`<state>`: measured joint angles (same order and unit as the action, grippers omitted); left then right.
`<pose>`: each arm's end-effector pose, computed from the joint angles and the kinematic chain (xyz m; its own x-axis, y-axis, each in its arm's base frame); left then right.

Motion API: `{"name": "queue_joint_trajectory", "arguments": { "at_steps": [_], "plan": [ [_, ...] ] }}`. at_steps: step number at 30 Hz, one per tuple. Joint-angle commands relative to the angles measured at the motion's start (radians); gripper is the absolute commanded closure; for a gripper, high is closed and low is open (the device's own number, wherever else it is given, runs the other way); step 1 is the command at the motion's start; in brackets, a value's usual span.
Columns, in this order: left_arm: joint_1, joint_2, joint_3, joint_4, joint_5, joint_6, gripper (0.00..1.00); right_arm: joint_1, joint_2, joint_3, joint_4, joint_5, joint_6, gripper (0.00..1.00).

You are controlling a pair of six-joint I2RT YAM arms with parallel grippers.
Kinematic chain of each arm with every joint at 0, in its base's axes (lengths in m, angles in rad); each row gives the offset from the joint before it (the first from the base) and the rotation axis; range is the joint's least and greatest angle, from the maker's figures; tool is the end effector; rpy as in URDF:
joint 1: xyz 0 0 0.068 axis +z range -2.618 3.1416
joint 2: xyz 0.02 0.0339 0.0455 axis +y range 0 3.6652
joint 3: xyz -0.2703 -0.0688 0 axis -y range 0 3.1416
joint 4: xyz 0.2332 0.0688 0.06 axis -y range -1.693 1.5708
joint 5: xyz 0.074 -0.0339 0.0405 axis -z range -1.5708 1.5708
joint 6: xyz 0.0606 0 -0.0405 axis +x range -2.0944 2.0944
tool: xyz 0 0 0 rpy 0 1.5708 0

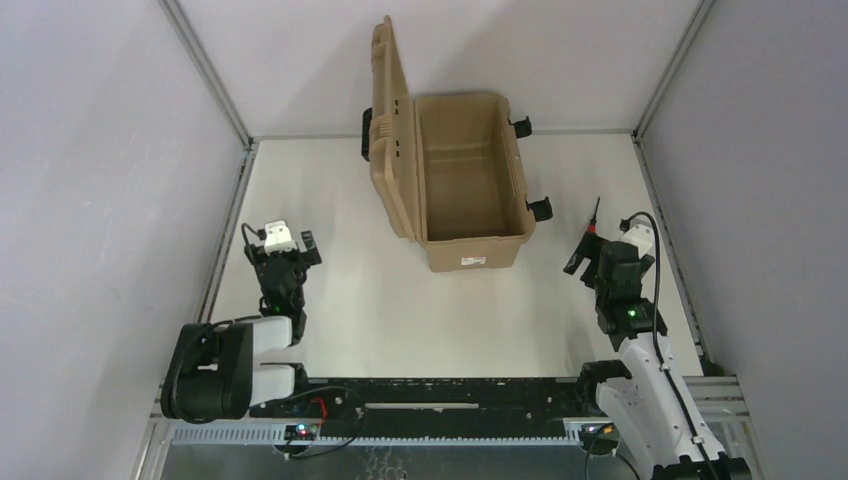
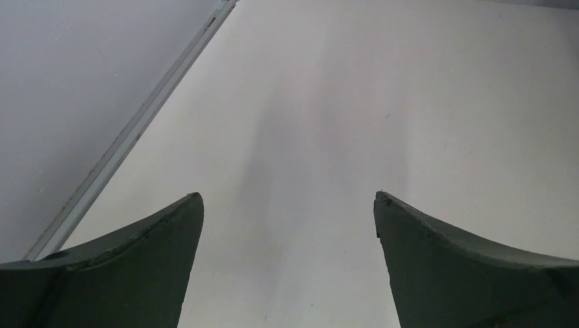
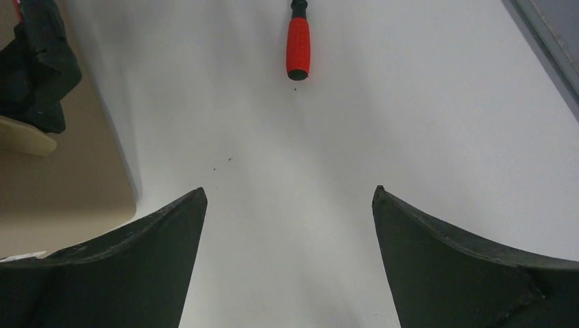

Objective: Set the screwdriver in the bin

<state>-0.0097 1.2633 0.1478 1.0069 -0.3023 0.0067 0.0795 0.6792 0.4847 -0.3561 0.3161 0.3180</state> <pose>0.2259 0.0159 0.1738 -0.1103 0.0075 -0.9939 -0.2860 0.9575 0.0389 0.1632 -0.0059 0.2282 -0.4364 0.2633 -0.8603 0.3422 0.9329 0.1120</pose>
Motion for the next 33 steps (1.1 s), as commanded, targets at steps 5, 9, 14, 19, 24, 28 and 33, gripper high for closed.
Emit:
{"name": "queue_joint_trajectory", "arguments": {
  "at_steps": [5,9,14,19,24,28,33],
  "plan": [
    [0.007,-0.004,0.044,0.048,0.007,-0.001,0.00,-0.037,0.072,0.131,-0.043,-0.089,0.004,0.00],
    [0.007,-0.004,0.044,0.048,0.006,0.000,0.00,-0.180,0.367,0.409,-0.219,-0.236,0.002,0.00],
    [0.007,-0.004,0.045,0.048,0.007,-0.001,0.00,-0.211,0.721,0.641,-0.305,-0.230,-0.056,0.01],
    [0.007,-0.003,0.044,0.051,0.008,-0.001,0.00,-0.216,1.018,0.805,-0.329,-0.211,-0.095,0.08],
    [0.007,-0.003,0.044,0.053,0.007,-0.001,0.00,-0.216,1.224,0.926,-0.349,-0.181,-0.117,0.17],
    [0.007,-0.003,0.044,0.053,0.008,-0.001,0.00,-0.217,1.333,0.975,-0.353,-0.147,-0.120,0.26],
    [0.007,-0.002,0.044,0.053,0.008,-0.001,0.00,-0.226,1.379,0.990,-0.342,-0.121,-0.127,0.82]
  ]
}}
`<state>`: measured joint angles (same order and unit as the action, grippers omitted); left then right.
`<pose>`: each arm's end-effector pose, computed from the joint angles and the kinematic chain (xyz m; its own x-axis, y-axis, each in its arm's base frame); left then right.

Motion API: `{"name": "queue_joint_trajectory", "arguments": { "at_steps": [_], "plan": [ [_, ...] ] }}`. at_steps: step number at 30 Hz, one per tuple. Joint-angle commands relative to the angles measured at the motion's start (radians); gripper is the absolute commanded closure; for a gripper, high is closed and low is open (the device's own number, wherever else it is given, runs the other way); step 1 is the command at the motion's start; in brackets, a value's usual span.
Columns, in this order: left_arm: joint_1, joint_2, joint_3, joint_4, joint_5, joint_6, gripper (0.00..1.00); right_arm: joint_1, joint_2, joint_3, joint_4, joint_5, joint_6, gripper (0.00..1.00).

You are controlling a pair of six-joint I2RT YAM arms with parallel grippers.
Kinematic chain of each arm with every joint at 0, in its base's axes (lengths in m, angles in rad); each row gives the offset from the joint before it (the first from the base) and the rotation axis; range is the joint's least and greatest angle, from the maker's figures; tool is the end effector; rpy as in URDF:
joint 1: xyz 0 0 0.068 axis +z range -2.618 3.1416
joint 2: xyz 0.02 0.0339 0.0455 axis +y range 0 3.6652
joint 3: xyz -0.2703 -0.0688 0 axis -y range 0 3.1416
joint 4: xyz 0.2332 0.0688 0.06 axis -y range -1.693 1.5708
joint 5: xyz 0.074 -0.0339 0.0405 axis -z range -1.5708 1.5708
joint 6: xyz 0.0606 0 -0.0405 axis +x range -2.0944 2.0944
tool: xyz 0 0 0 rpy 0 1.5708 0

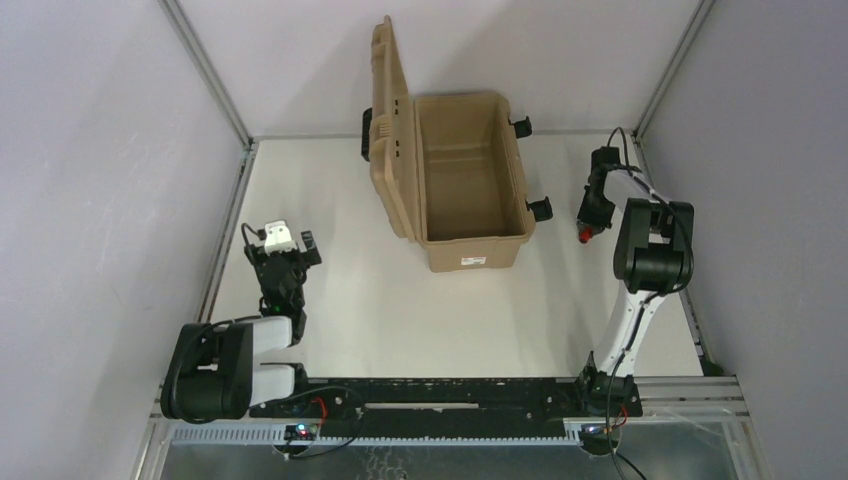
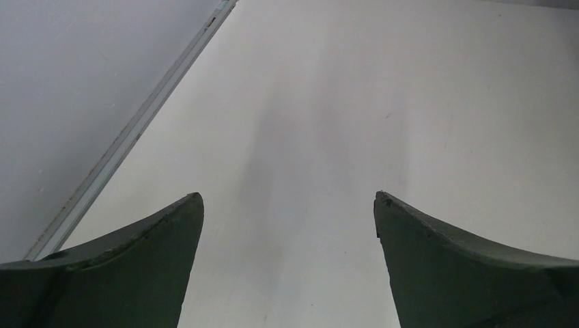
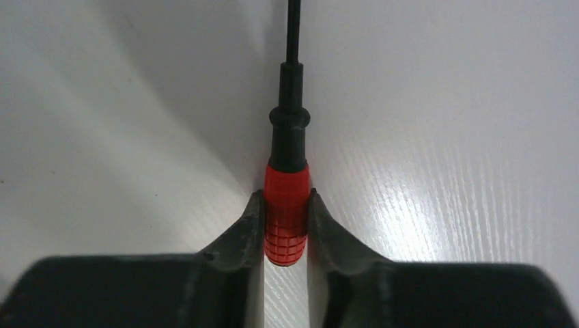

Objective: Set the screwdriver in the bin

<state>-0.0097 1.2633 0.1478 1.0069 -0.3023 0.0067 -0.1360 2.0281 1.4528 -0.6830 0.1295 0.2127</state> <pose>0.2259 0.0159 0.1738 -0.1103 0.0075 -0.9939 -0.2860 0.9575 0.0389 0.4040 -0.0632 0.1519 -0.8849 0.3324 -0.3264 0.3689 0.9278 -0.0552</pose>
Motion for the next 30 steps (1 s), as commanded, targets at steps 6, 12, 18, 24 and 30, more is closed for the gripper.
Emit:
{"name": "queue_joint_trajectory", "arguments": {
  "at_steps": [6,12,18,24,30],
  "plan": [
    [0.007,-0.003,0.044,0.053,0.008,-0.001,0.00,-0.017,-0.104,0.108,-0.071,0.083,-0.091,1.00],
    [0.007,-0.002,0.045,0.053,0.008,-0.001,0.00,0.001,-0.239,0.295,-0.214,0.006,-0.164,1.00],
    [0.007,-0.003,0.045,0.053,0.006,-0.001,0.00,0.201,-0.247,0.544,-0.387,0.010,-0.200,1.00],
    [0.007,-0.002,0.044,0.053,0.007,-0.001,0.00,0.441,-0.160,0.741,-0.400,-0.097,-0.092,0.99],
    [0.007,-0.003,0.044,0.053,0.008,-0.001,0.00,0.526,-0.012,0.813,-0.351,-0.162,-0.002,0.98]
  ]
}}
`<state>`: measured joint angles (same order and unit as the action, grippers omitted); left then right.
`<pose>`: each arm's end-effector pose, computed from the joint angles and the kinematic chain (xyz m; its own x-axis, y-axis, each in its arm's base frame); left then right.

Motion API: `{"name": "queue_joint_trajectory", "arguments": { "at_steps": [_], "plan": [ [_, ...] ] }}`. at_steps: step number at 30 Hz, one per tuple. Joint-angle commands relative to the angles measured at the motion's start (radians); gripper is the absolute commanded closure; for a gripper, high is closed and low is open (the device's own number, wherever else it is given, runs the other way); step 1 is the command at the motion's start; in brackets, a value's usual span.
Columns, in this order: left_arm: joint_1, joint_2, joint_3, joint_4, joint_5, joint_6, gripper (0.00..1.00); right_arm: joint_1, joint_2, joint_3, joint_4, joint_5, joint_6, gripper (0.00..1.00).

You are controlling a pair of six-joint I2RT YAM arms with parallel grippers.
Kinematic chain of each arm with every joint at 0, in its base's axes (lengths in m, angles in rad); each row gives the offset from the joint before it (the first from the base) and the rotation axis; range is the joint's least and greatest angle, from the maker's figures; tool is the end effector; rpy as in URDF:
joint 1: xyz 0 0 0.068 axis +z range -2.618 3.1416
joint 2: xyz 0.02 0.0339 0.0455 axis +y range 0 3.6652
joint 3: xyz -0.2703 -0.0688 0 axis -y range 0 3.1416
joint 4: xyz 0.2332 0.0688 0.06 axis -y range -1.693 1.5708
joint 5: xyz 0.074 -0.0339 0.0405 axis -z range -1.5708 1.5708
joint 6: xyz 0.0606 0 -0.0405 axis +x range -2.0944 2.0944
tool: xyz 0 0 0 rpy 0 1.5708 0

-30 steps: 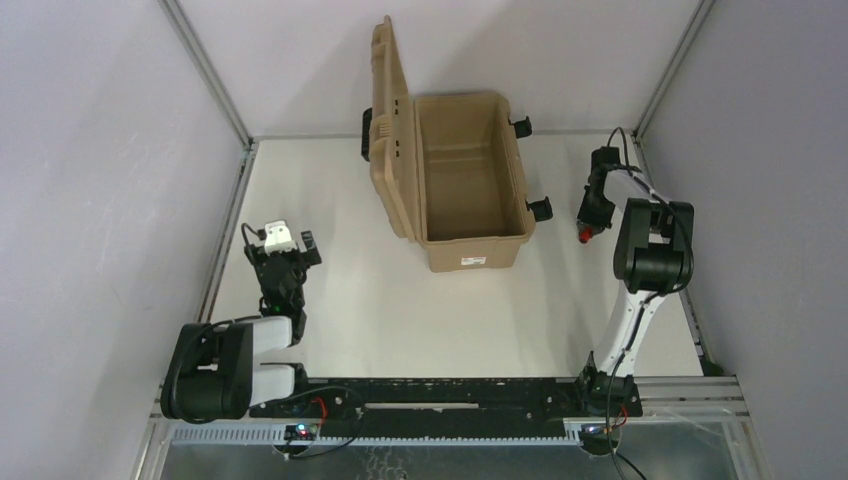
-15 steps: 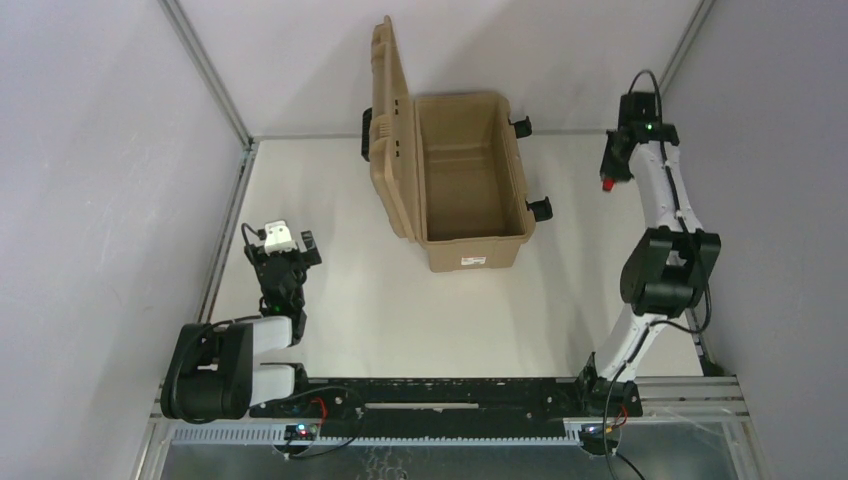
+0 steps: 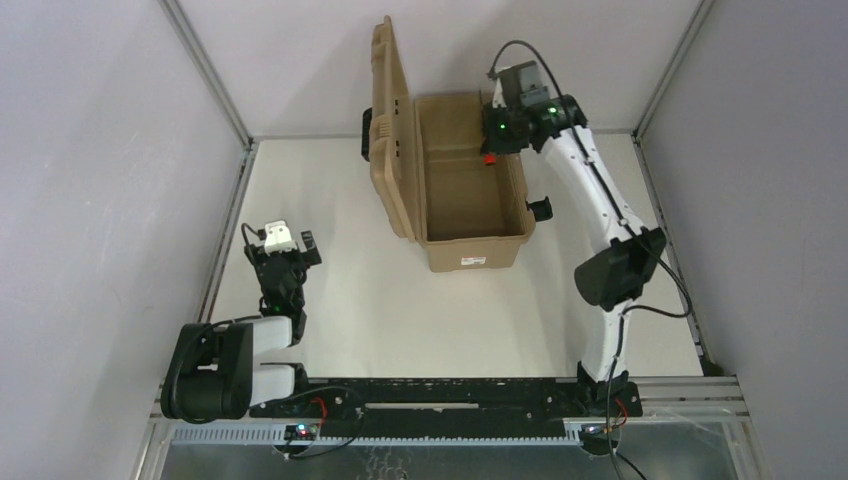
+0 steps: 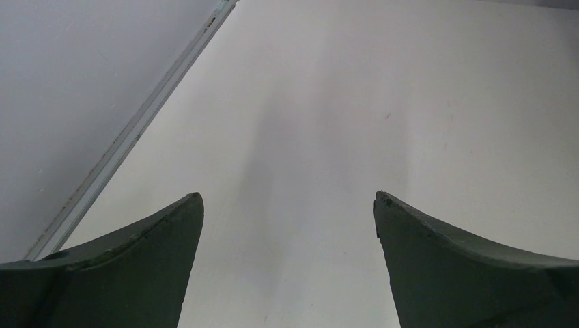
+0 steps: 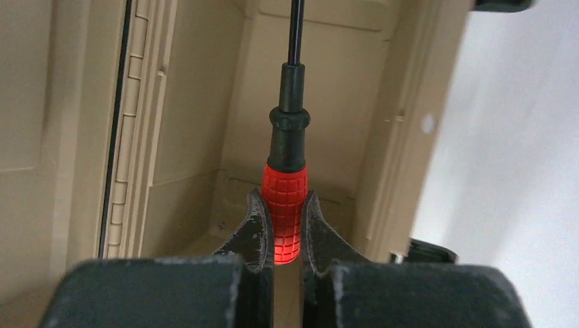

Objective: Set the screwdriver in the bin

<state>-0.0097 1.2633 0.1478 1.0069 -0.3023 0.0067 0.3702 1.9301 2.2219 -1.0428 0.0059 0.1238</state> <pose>0.2259 0.0159 0.1738 -0.1103 0.0075 -0.9939 -0.2860 0.9575 0.0389 0.3912 0.1514 0.3992 -0.6755 -0.1297 -0.7259 -0.2765 0.9571 0.0863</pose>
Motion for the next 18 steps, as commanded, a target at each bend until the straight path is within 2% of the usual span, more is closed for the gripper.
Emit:
{"name": "queue_joint_trajectory", "arguments": {
  "at_steps": [1,11,18],
  "plan": [
    [0.007,-0.003,0.044,0.053,0.008,-0.001,0.00,0.031,0.111,0.044,0.018,-0.026,0.095,0.98],
    [0.007,-0.002,0.045,0.053,0.008,-0.001,0.00,0.077,0.373,0.031,0.069,0.073,0.167,0.94],
    [0.007,-0.002,0.044,0.053,0.007,-0.001,0.00,0.097,0.476,-0.005,0.091,0.073,0.200,0.74]
  ]
}}
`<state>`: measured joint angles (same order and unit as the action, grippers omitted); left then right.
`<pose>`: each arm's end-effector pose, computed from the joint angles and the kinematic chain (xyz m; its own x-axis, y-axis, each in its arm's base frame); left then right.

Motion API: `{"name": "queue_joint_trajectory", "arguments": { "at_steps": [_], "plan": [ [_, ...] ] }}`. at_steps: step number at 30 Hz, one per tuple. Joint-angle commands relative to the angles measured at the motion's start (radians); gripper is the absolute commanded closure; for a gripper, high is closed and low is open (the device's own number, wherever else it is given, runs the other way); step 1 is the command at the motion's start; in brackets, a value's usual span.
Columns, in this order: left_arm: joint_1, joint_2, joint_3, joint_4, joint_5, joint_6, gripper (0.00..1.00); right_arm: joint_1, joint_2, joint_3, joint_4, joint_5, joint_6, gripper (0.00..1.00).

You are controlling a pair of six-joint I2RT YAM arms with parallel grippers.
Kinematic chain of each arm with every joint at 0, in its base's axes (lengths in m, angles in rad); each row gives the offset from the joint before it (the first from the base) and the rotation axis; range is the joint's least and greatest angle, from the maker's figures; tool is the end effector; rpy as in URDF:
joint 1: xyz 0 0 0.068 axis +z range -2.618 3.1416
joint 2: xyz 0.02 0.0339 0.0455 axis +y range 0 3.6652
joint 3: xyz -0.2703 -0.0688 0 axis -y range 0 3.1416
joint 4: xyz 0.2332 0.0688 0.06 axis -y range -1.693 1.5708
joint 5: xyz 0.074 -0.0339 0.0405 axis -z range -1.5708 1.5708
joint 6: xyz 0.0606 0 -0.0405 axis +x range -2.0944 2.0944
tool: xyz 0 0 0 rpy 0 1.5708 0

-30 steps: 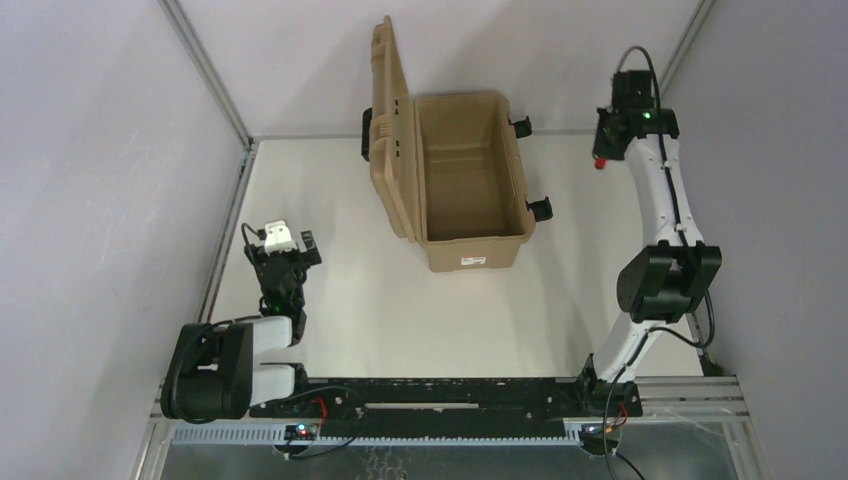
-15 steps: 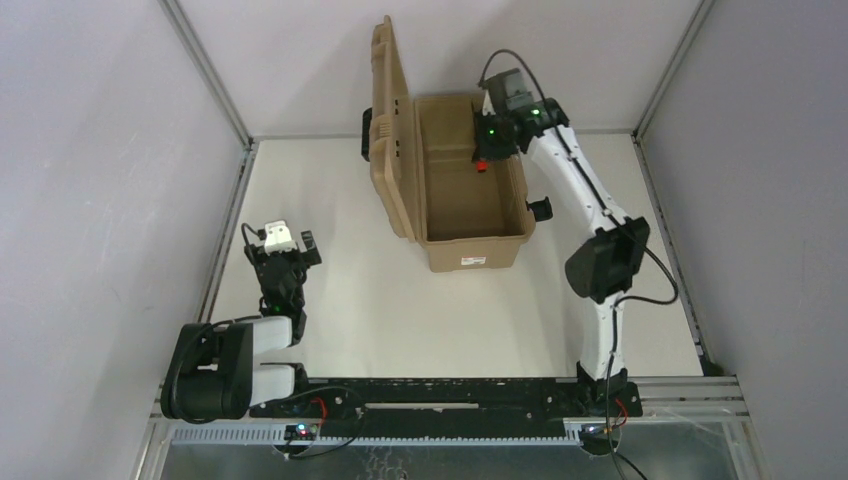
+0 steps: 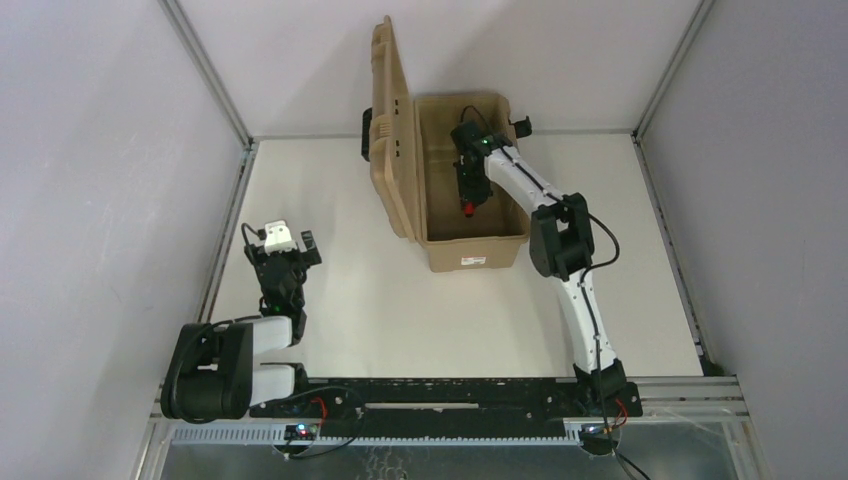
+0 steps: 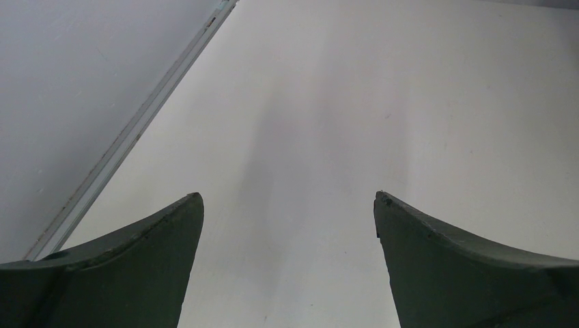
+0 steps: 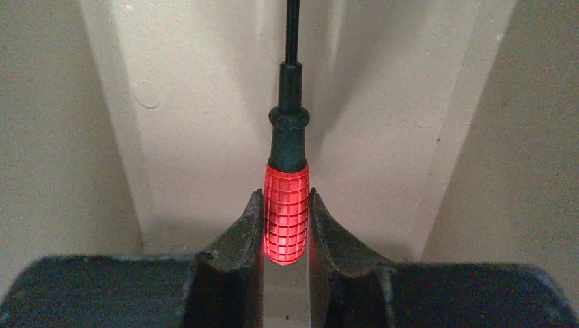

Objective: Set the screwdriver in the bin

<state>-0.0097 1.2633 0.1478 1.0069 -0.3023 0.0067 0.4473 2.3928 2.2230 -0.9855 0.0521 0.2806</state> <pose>0.2259 0.0159 0.1738 -0.1103 0.0075 -0.9939 -0.2860 0.9575 0.0389 0.4632 0.2187 0.1942 -0.9070 -0.1284 -0.4010 -0.1684 0.9835 0.0660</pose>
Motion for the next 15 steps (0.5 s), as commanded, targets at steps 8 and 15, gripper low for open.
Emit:
{"name": "queue_joint_trajectory", "arguments": {
  "at_steps": [8,15],
  "plan": [
    [0.007,-0.003,0.044,0.053,0.007,-0.001,0.00,0.032,-0.028,0.047,-0.021,0.082,0.010,0.31],
    [0.007,-0.002,0.044,0.053,0.007,0.000,0.00,0.030,-0.228,0.115,-0.037,0.144,-0.056,0.18]
  ]
}}
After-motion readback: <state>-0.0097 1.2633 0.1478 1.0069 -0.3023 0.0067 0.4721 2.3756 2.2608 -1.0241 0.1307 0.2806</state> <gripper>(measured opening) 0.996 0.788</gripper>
